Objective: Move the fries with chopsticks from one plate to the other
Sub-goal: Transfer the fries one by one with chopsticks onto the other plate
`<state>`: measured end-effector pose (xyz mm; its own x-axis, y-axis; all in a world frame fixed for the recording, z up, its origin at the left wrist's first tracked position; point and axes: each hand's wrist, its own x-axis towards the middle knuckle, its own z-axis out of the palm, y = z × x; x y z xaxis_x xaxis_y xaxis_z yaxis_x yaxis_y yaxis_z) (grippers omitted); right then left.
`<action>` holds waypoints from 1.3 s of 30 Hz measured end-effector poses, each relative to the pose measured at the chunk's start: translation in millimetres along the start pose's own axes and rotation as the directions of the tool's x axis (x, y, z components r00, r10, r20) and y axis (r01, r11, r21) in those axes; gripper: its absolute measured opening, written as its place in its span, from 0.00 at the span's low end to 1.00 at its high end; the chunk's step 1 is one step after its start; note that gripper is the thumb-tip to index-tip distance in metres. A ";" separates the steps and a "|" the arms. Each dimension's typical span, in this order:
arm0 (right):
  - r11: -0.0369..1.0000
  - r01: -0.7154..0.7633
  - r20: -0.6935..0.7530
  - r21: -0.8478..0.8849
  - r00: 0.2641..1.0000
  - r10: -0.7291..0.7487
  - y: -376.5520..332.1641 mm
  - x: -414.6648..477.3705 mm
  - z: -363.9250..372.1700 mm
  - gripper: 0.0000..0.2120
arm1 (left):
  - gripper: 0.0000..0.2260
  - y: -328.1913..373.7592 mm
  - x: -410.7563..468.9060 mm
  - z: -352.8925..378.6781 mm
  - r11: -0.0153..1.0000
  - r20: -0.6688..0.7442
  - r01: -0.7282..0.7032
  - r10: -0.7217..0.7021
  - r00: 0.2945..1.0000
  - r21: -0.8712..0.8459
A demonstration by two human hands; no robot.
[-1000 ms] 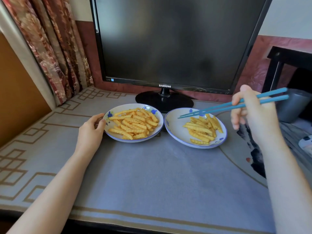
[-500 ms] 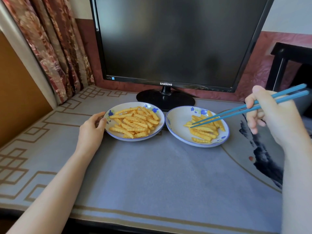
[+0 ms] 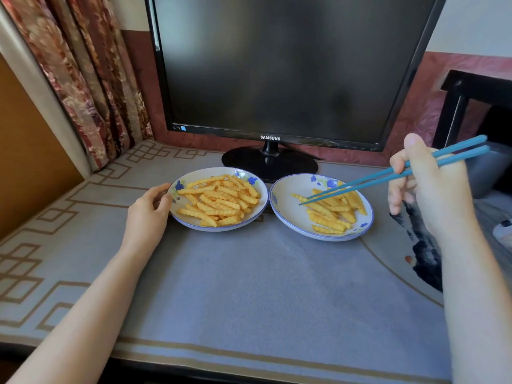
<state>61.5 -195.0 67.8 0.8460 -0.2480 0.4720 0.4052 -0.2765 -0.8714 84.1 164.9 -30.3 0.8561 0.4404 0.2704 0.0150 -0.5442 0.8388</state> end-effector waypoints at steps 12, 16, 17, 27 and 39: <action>0.998 -0.055 0.159 0.022 0.986 0.050 3.2 -8.7 26.3 0.19 | 0.14 -1.1 -0.5 -0.4 1.000 0.005 0.005 -0.005 1.000 -0.005; 0.997 -0.070 0.158 -0.011 0.985 0.071 1.7 -5.6 14.4 0.19 | 0.14 0.5 -1.6 -0.1 1.000 -0.002 0.001 -0.001 1.000 -0.007; 0.997 -0.068 0.153 -0.026 0.986 0.072 1.3 -5.0 10.9 0.19 | 0.14 0.8 -1.6 0.1 1.000 -0.002 0.002 -0.002 1.000 -0.007; 0.998 -0.047 -0.024 0.047 0.999 0.048 -1.6 -4.7 17.1 0.20 | 0.14 0.8 -2.0 -0.1 1.000 -0.002 0.009 -0.009 1.000 -0.007; 0.950 -0.035 0.139 0.309 0.990 -0.009 -10.7 -57.0 94.8 0.20 | 0.14 -2.3 1.1 0.5 1.000 0.000 0.000 0.000 1.000 -0.010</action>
<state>41.8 -89.9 37.5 0.8824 -0.1142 0.4565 0.4626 0.0326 -0.8860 85.3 166.3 -32.2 0.8562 0.4405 0.2700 0.0101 -0.5367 0.8437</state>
